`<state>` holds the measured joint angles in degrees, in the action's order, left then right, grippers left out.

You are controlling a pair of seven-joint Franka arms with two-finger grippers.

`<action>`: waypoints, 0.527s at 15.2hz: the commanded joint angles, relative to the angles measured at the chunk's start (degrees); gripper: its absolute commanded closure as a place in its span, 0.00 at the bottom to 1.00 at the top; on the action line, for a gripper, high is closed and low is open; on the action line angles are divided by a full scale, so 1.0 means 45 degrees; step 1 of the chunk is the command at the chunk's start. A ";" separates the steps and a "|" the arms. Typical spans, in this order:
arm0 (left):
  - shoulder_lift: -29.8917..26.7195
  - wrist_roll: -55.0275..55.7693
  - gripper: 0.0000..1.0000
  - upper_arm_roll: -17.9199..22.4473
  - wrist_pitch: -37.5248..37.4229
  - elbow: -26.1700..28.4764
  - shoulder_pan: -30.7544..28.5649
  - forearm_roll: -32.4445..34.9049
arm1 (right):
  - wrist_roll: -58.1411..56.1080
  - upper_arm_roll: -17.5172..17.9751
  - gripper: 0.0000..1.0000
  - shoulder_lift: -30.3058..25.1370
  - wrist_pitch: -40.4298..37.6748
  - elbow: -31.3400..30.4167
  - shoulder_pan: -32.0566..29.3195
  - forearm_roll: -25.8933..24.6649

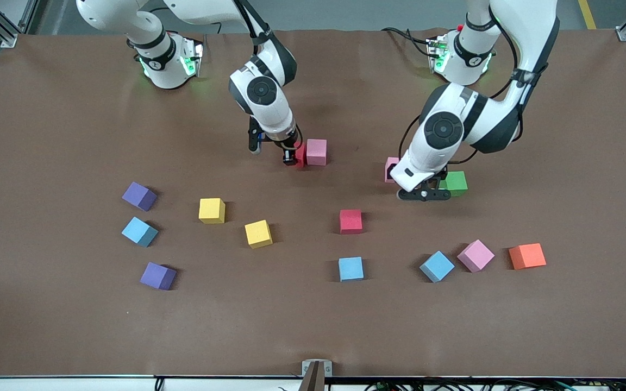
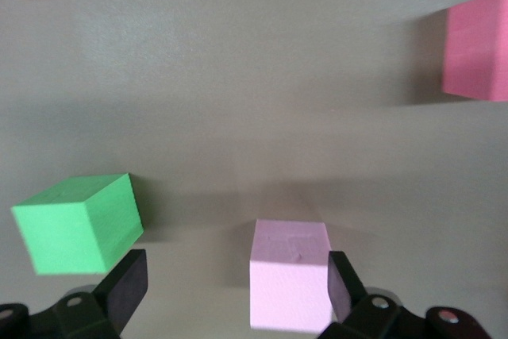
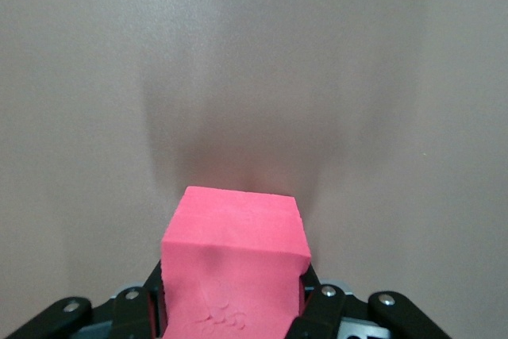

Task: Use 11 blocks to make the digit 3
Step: 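Move the left gripper to the second pink block and grasp it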

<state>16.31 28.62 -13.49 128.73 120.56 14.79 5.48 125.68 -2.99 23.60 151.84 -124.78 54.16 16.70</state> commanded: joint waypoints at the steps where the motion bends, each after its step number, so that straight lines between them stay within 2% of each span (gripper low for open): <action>1: 0.0125 -0.0110 0.00 -0.0108 0.1254 0.0903 -0.0045 -0.0240 | 0.0216 -0.0077 0.69 0.0225 0.0047 0.0190 0.0288 0.0233; 8: 0.0322 0.0086 0.00 -0.0478 0.1803 0.1354 0.0111 -0.1334 | 0.0431 -0.0097 0.68 0.0303 0.0047 0.0268 0.0268 0.0233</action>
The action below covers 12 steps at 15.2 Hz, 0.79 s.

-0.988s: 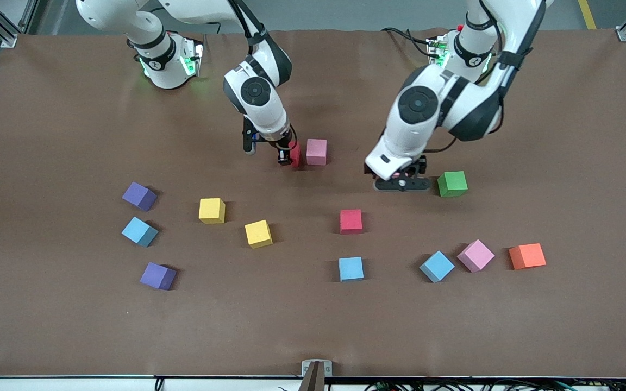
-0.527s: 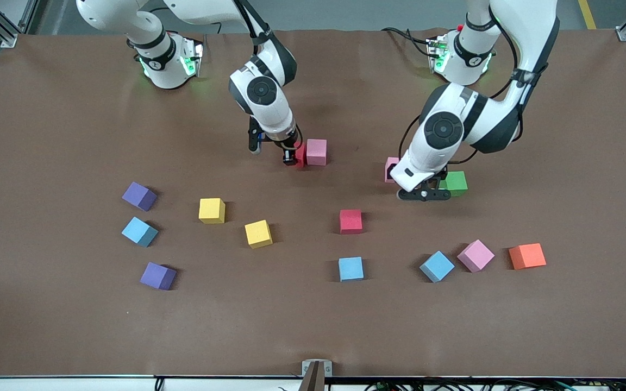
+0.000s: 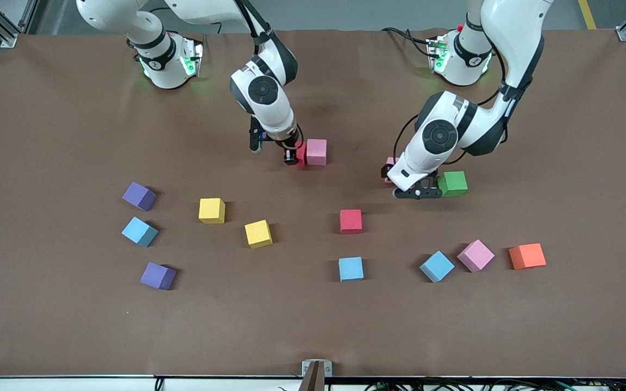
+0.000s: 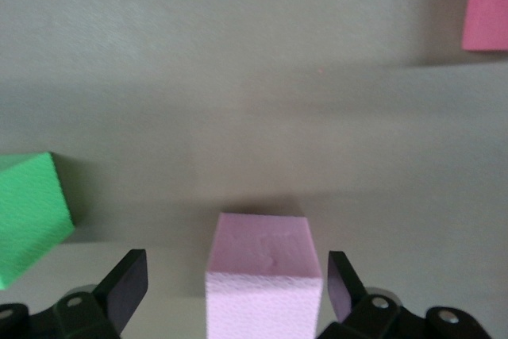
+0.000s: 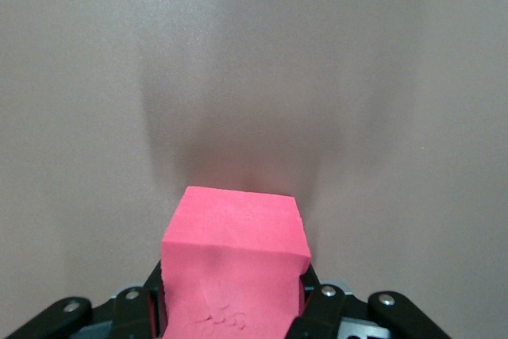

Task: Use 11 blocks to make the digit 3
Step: 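Move the left gripper to the second pink block and grasp it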

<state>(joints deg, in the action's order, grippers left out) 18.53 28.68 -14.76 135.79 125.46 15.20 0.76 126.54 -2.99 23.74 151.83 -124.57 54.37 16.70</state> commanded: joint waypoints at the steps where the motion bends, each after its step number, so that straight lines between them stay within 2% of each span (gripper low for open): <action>1: -0.0192 0.0072 0.00 -0.0235 0.0234 0.0400 0.0020 -0.0286 | 0.0240 -0.0096 0.68 0.0291 0.0069 0.0222 0.0242 0.0233; 7: 0.0022 0.0131 0.06 -0.0294 0.1151 0.1104 0.0059 -0.0286 | 0.0221 -0.0096 0.67 0.0428 0.0088 0.0358 0.0320 0.0233; 8: 0.0100 0.0131 0.10 -0.0294 0.1249 0.1163 0.0059 -0.0286 | 0.0240 -0.0096 0.67 0.0467 0.0108 0.0378 0.0320 0.0214; 9: 0.0120 0.0131 0.24 -0.0274 0.1269 0.1163 0.0059 -0.0286 | 0.0221 -0.0096 0.67 0.0506 0.0108 0.0378 0.0320 0.0194; 10: 0.0120 0.0150 0.46 -0.0293 0.1270 0.1144 0.0059 -0.0286 | 0.0221 -0.0077 0.66 0.0506 0.0089 0.0378 0.0320 0.0194; 11: 0.0140 0.0382 0.62 -0.0294 0.1270 0.1144 0.0059 -0.0286 | 0.0201 -0.0096 0.66 0.0526 0.0088 0.0378 0.0320 0.0175; 12: 0.0101 0.1061 0.72 -0.0352 0.1270 0.1105 0.0078 -0.0286 | 0.0201 -0.0096 0.66 0.0507 0.0069 0.0378 0.0320 0.0155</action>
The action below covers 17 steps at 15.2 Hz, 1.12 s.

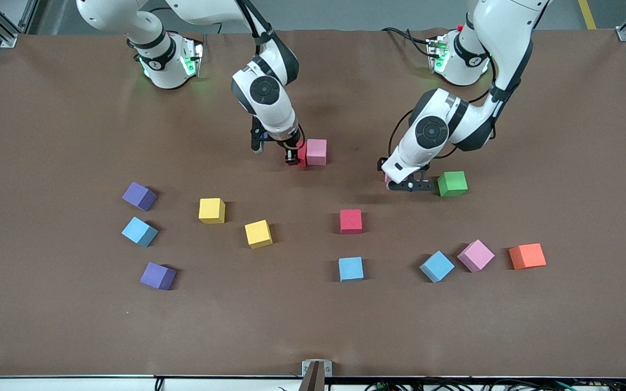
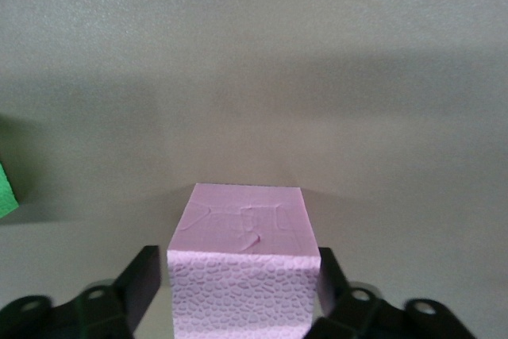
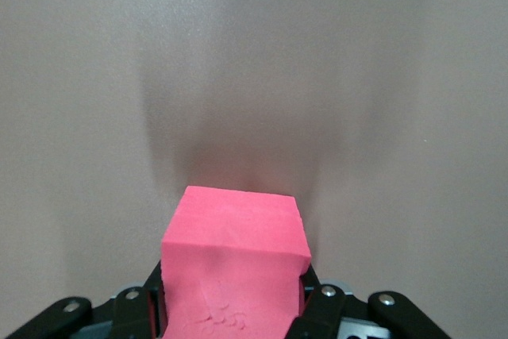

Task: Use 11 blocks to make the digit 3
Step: 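Move the left gripper to the second pink block and grasp it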

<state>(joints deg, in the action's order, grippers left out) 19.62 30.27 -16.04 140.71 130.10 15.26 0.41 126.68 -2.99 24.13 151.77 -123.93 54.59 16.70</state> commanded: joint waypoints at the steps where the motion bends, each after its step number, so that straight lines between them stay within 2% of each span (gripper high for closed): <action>1: -0.0161 0.1720 0.79 -0.0262 0.0119 -0.0023 0.0066 -0.0209 | 0.0150 -0.0097 0.65 0.0418 0.0081 0.0235 0.0271 0.0155; 3: -0.0162 0.3343 0.85 -0.0789 0.0060 -0.0257 0.0047 -0.0208 | 0.0072 -0.0097 0.61 0.0418 0.0081 0.0235 0.0252 0.0136; 4: -0.0181 0.4202 0.85 -0.1024 0.0060 -0.0317 0.0046 -0.0209 | 0.0053 -0.0097 0.50 0.0418 0.0062 0.0235 0.0251 0.0136; 5: -0.0200 0.5235 0.85 -0.1297 0.0060 -0.0336 0.0066 -0.0209 | 0.0052 -0.0097 0.29 0.0418 -0.0015 0.0255 0.0251 0.0136; 6: -0.0201 0.6251 0.85 -0.1531 0.0060 -0.0375 0.0047 -0.0209 | 0.0072 -0.0097 0.16 0.0418 -0.0055 0.0274 0.0251 0.0136; 8: -0.0220 0.8185 0.84 -0.1670 0.0060 -0.0415 0.0046 -0.0209 | 0.0111 -0.0097 0.03 0.0418 -0.0094 0.0313 0.0232 0.0136; 12: -0.0220 1.1683 0.84 -0.1826 0.0079 -0.0415 0.0047 -0.0247 | -0.0006 -0.0097 0.00 0.0360 -0.0288 0.0313 0.0174 0.0116; 17: -0.0162 1.4966 0.84 -0.1963 0.0216 -0.0552 0.0085 -0.1301 | -0.0240 -0.0253 0.00 -0.0166 -0.1576 0.0508 0.0076 0.0096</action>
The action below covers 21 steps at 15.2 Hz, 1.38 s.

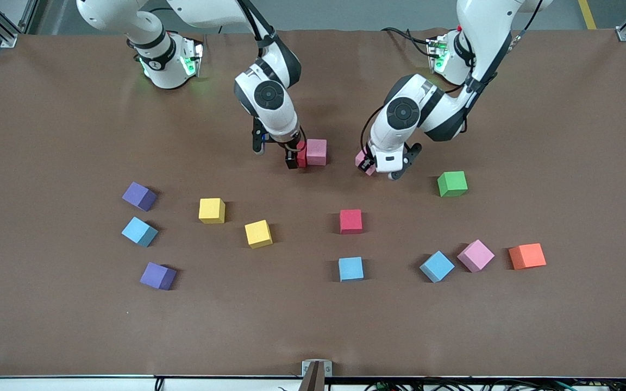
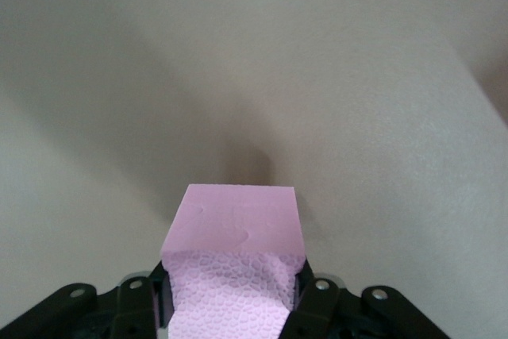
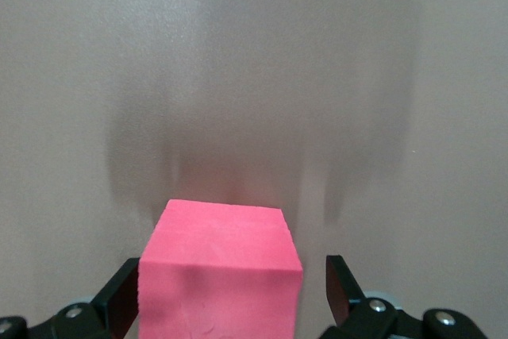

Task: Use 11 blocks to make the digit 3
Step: 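Place pink beside pink with the left gripper while the right gripper reaches yellow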

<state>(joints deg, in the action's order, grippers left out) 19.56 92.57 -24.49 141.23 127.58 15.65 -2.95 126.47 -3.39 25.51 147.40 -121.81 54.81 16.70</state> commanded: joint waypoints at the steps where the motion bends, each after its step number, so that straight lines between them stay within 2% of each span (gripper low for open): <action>1: -0.0166 0.1805 0.84 -0.0181 0.0234 0.0007 0.0017 -0.0710 | -0.0193 -0.0164 0.00 -0.0610 -0.0839 0.0114 0.0027 0.0097; 5: -0.0107 0.4717 0.84 -0.0377 0.1212 -0.0012 0.0309 -0.0731 | -0.0445 -0.0338 0.00 -0.1118 -0.2516 0.0797 -0.0363 0.0019; 9: 0.0165 0.7196 0.84 -0.0378 0.1620 -0.0051 0.0446 -0.0731 | -0.2275 -0.1391 0.00 -0.1684 -0.4663 0.1539 -0.0383 -0.0001; 13: 0.0770 0.8955 0.84 -0.0338 0.2012 -0.0343 0.0779 -0.0712 | -0.7152 -0.3012 0.00 -0.1842 -0.6620 0.2302 -0.0500 0.0019; 17: 0.0791 0.9761 0.84 -0.0299 0.2306 -0.0325 0.1267 -0.0614 | -1.3789 -0.3133 0.00 -0.1705 -0.6584 0.2322 -0.1728 -0.0117; 19: 0.0811 0.9761 0.84 -0.0319 0.2383 -0.0344 0.1268 -0.0497 | -1.7304 -0.3113 0.00 -0.1627 -0.6506 0.2361 -0.2470 -0.0759; 21: 0.0869 0.9761 0.84 -0.0299 0.2618 -0.0344 0.1287 -0.0497 | -2.0977 -0.3113 0.00 -0.1433 -0.6486 0.2458 -0.3173 -0.0919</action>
<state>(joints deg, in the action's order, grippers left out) 23.01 136.00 -26.10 151.89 126.52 21.15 -4.94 47.97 -18.01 18.40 118.13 -111.26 43.60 13.62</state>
